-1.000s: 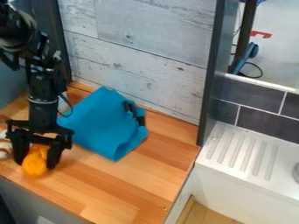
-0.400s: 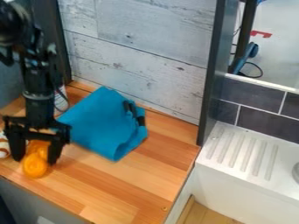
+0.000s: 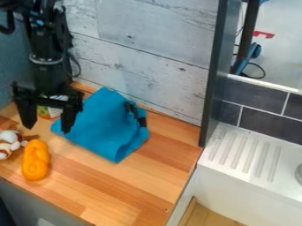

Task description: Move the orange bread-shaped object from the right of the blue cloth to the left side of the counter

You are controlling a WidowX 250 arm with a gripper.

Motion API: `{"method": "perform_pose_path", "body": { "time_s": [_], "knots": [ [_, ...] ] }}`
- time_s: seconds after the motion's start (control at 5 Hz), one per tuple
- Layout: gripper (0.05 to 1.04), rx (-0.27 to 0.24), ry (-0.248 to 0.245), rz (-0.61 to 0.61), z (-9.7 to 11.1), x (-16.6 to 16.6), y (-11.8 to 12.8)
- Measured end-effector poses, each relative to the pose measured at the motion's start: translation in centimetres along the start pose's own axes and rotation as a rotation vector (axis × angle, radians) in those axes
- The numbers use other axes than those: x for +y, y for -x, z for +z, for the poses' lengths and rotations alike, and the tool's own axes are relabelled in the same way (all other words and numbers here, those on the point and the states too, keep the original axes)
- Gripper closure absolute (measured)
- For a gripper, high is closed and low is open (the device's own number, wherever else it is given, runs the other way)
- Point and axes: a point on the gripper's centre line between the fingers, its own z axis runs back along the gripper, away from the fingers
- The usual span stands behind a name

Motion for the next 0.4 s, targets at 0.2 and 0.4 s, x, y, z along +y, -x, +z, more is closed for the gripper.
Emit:
{"method": "perform_pose_path", "body": {
  "time_s": [0.2, 0.4],
  "knots": [
    [0.073, -0.081, 0.019, -0.113, 3.1, -1.4, -0.4],
    [0.073, -0.183, 0.022, -0.222, 5.5, -2.9, -1.2]
  ]
}}
